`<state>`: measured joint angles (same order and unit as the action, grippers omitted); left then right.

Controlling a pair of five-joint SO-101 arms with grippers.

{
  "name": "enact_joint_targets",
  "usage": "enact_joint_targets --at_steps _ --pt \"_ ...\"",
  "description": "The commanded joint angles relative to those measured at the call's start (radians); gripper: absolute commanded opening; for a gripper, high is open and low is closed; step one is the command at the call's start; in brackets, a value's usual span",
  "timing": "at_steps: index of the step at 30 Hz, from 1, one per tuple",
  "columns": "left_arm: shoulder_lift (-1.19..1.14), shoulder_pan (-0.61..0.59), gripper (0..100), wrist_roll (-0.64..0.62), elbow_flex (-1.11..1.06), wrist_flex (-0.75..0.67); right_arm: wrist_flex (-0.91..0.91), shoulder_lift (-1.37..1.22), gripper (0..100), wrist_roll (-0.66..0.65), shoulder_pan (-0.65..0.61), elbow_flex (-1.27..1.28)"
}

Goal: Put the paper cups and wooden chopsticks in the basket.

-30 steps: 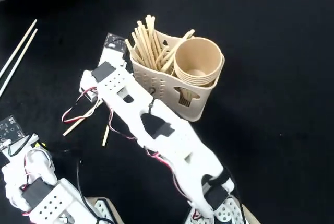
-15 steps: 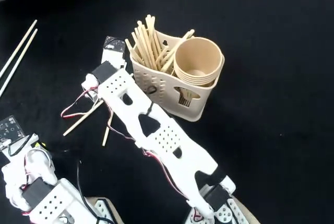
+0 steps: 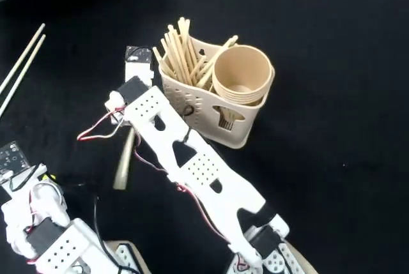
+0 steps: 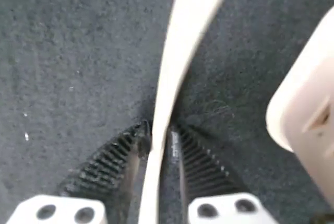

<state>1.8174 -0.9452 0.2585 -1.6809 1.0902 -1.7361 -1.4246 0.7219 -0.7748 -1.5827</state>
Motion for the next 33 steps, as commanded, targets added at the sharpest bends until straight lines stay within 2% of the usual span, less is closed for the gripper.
enact_joint_targets --at_steps 1,7,16,33 --pt "0.006 0.008 20 0.009 -0.018 -0.014 -0.026 -0.015 1.4 -0.021 -0.037 -0.018" --pt "0.006 0.008 20 0.009 -0.018 -0.014 -0.029 0.031 1.3 -0.086 -0.044 -0.044" --pt "0.006 0.008 20 0.009 -0.018 -0.014 -0.031 0.229 1.2 -0.091 -0.058 -0.042" --pt "0.006 0.010 20 0.009 -0.018 -0.015 -0.029 0.863 1.2 -0.391 -0.095 -0.051"
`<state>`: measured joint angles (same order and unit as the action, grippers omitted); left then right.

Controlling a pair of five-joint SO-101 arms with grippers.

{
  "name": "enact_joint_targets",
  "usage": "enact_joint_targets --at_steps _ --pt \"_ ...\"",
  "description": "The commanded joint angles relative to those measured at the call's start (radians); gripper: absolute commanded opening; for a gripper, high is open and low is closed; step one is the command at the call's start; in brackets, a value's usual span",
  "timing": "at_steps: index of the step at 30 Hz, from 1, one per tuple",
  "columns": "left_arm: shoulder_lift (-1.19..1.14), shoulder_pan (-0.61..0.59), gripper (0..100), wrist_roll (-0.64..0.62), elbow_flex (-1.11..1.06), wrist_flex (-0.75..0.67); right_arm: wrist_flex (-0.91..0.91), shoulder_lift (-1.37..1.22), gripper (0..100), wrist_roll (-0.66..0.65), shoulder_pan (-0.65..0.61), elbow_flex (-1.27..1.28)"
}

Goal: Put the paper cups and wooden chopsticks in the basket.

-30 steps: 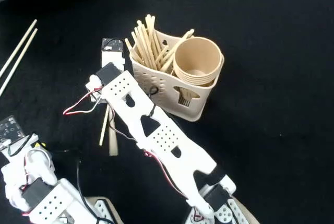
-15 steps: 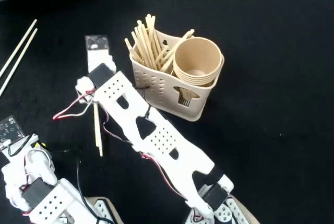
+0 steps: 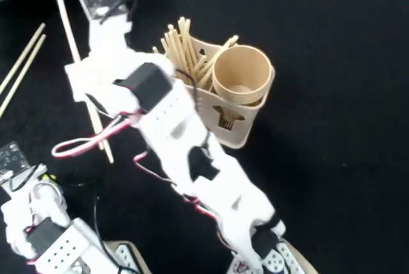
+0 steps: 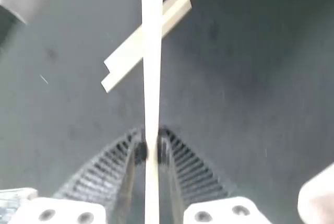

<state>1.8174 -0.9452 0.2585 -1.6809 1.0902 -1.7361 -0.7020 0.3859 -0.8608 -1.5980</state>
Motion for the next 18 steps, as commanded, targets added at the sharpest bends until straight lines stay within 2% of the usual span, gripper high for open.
enact_joint_targets --at_steps 1,7,14,18 --pt "0.006 0.010 20 0.009 -0.018 -0.015 -0.028 0.168 1.2 -0.074 -0.009 -0.036" --pt "0.006 0.010 20 0.009 -0.018 -0.014 -0.021 0.295 1.2 -0.201 -0.002 -0.039" --pt "0.006 0.010 20 0.009 -0.018 -0.014 0.034 0.410 1.2 -0.308 0.086 -0.074" --pt "0.006 0.010 20 0.009 -0.018 -0.014 -0.034 0.513 1.2 -0.296 0.137 -0.071"
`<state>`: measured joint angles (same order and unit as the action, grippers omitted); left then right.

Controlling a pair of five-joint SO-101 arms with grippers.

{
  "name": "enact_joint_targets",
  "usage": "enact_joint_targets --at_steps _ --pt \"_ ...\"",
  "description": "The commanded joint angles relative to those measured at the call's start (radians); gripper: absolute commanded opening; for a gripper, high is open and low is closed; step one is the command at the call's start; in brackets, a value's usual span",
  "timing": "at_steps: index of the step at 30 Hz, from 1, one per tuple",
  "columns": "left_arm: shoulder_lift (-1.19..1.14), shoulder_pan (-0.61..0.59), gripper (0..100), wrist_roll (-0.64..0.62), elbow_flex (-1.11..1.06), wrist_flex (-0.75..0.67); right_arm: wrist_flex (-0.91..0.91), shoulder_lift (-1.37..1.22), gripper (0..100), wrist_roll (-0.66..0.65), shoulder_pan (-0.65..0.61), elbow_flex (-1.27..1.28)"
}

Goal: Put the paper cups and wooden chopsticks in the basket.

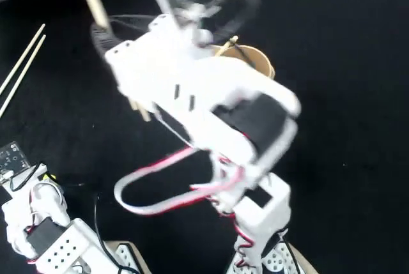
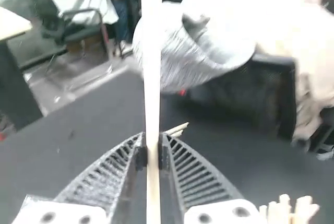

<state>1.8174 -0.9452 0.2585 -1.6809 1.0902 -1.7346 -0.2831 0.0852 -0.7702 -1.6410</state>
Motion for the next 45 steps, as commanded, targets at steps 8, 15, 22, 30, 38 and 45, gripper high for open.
enact_joint_targets --at_steps 8,15,22,30,38,45 --pt "0.006 0.010 20 0.009 -0.018 -0.014 -0.034 0.360 1.2 0.074 0.140 0.275" --pt "0.006 0.010 20 0.009 -0.018 -0.014 -0.014 0.720 1.2 0.158 0.072 0.900" --pt "0.006 0.010 20 0.009 -0.018 -0.014 0.316 0.961 1.2 0.087 0.115 1.383" --pt "0.006 0.010 20 0.009 -0.018 -0.014 1.138 1.170 1.2 -0.094 0.153 2.063" --pt "0.006 0.010 20 0.009 -0.018 -0.014 1.904 1.233 1.2 -0.273 0.256 2.654" --pt "0.006 0.010 20 0.009 -0.018 -0.014 2.055 1.245 1.2 -0.167 0.318 2.687"
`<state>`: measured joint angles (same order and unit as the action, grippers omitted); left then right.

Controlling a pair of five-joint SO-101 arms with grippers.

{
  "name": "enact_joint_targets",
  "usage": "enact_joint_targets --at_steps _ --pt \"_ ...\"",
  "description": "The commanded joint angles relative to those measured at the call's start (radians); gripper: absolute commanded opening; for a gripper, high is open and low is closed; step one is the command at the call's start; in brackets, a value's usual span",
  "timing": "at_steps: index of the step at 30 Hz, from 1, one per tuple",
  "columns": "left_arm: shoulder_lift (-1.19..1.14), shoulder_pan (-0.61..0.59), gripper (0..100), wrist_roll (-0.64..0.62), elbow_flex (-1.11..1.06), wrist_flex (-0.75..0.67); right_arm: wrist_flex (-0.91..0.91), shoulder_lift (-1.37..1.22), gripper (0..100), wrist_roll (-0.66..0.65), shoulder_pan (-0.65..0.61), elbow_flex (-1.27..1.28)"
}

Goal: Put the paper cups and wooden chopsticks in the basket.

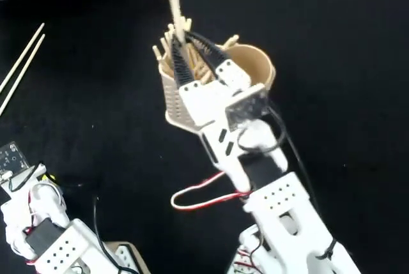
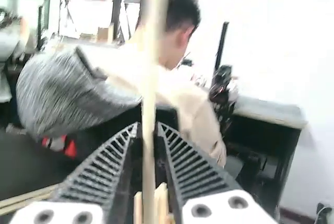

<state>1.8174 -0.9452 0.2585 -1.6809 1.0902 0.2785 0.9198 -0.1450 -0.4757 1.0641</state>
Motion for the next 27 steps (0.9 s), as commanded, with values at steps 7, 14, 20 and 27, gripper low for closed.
enact_joint_targets --at_steps 7,14,20,27 --pt "0.006 0.010 20 0.009 -0.018 -0.014 -0.078 0.114 1.2 0.132 0.025 -0.140" --pt "0.006 0.012 20 0.009 -0.018 -0.014 -0.077 0.081 1.2 0.126 0.037 -0.191" --pt "0.006 0.012 20 0.009 -0.018 -0.014 -0.032 -0.042 1.2 0.129 0.037 -0.283" --pt "0.006 0.012 20 0.009 -0.018 -0.014 -0.006 -0.183 1.2 0.129 0.048 -0.314"
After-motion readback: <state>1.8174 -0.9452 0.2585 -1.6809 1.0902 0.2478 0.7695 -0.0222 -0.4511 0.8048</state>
